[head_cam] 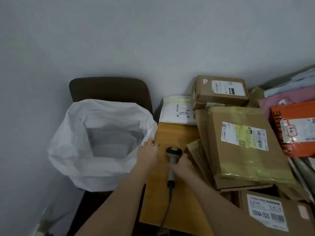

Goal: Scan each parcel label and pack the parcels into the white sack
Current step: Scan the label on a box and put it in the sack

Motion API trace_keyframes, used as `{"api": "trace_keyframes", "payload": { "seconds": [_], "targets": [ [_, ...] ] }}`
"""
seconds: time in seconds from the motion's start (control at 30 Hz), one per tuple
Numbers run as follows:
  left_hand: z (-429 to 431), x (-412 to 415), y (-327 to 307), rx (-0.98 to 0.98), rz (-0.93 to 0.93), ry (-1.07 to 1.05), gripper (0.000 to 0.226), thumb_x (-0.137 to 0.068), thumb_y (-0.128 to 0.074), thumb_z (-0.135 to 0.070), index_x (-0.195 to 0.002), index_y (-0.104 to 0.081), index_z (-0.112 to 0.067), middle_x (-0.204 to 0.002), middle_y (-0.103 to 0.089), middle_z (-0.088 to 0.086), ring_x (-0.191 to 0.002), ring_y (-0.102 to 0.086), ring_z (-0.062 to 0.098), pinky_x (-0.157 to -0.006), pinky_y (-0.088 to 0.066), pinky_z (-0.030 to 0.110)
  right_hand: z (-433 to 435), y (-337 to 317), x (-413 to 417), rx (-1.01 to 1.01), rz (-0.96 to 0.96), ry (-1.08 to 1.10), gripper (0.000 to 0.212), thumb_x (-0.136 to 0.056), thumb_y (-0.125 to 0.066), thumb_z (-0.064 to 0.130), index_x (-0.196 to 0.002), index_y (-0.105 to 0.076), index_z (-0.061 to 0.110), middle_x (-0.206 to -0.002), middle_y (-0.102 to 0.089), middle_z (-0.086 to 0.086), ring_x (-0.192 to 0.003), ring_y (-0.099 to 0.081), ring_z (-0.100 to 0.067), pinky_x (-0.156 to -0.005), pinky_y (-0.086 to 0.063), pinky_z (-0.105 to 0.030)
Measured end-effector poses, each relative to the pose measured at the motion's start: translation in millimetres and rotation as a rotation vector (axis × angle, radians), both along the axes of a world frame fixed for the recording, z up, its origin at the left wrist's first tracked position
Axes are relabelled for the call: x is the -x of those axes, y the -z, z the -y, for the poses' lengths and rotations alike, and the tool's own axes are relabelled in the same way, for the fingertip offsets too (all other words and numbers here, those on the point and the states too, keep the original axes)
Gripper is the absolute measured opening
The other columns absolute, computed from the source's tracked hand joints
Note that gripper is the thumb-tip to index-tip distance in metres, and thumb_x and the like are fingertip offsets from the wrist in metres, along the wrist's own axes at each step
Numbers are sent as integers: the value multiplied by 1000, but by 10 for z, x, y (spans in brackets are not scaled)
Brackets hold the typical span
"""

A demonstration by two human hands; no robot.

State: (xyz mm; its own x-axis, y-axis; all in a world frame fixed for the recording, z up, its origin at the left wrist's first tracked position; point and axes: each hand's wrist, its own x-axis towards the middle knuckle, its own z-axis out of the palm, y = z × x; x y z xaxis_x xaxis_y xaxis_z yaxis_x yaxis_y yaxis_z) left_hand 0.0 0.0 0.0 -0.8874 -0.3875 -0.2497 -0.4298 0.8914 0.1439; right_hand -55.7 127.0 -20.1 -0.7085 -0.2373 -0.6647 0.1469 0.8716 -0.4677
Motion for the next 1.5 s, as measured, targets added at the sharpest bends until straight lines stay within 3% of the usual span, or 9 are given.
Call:
{"api": "trace_keyframes", "payload": {
  "seconds": [0.13, 0.3, 0.4, 0.57, 0.7, 0.8, 0.93, 1.1, 1.5],
  "targets": [
    [101, -29, 223, -9, 29, -3, 39, -95, -43, -16, -134, -45, -16, -135, -39, 8, -117, -48, 23, -90, -45, 31, 108, 242, -4, 1, 164, 101, 64, -82, -72, 47, -125, -48, 7, -106, -59, -6, -95, -62, -22, -79, -55, -34],
    [198, -51, 381, -25, 24, -6, 40, -97, -46, -18, -136, -44, -16, -134, -40, 7, -116, -49, 22, -88, -46, 31, 196, 446, -8, 6, 190, 171, 35, -88, -70, 33, -91, -43, 10, -74, -44, 2, -73, -50, -17, -67, -48, -31],
    [229, -63, 398, -25, 13, -4, 37, -98, -43, -19, -134, -45, -16, -132, -42, 7, -113, -51, 22, -85, -46, 30, 215, 462, -14, -38, 165, 139, 29, -91, -66, 29, -86, -43, 12, -73, -45, 1, -65, -50, -14, -70, -51, -33],
    [265, -39, 304, -52, 10, -18, 35, -97, -47, -21, -131, -46, -14, -133, -41, 7, -109, -52, 22, -80, -46, 29, 241, 304, 9, -8, 104, 135, 26, -89, -61, 24, -106, -48, 10, -71, -47, -3, -60, -50, -16, -54, -40, -26],
    [297, 39, 77, -103, -46, -61, 38, -96, -48, -20, -133, -45, -13, -135, -40, 9, -116, -50, 26, -92, -47, 34, 225, -11, 79, 124, 70, 170, 14, -87, -60, 17, -88, -47, 12, -65, -47, -3, -50, -48, -13, -35, -31, -16],
    [284, 127, -135, -148, -105, -115, 39, -97, -48, -25, -134, -44, -14, -138, -40, 10, -120, -49, 26, -98, -44, 36, 205, -303, 123, 221, 33, 207, 12, -80, -59, 9, -73, -50, 10, -73, -55, -10, -64, -56, -22, -52, -44, -27],
    [168, 262, -413, -199, -188, -189, 39, -97, -51, -29, -133, -45, -17, -138, -41, 7, -116, -53, 24, -95, -45, 34, 70, -728, 180, 388, 18, 298, 17, -72, -60, -1, -86, -53, 4, -90, -66, -26, -80, -68, -38, -74, -59, -47],
    [-42, 409, -739, -181, -279, -171, 38, -96, -53, -32, -132, -47, -19, -135, -45, 6, -112, -55, 21, -90, -47, 30, -236, -1226, 257, 576, -1, 347, 12, -76, -61, 2, -83, -52, 5, -66, -58, -13, -52, -58, -25, -58, -55, -37],
    [-1109, 707, -1229, -273, -317, -112, 45, -92, -51, -20, -137, -43, -13, -137, -43, 10, -119, -50, 26, -95, -44, 36, -1513, -2052, 548, 733, -30, 455, 8, -84, -61, 8, -84, -56, 2, -60, -51, -10, -46, -51, -21, -47, -47, -28]
  ]
}}
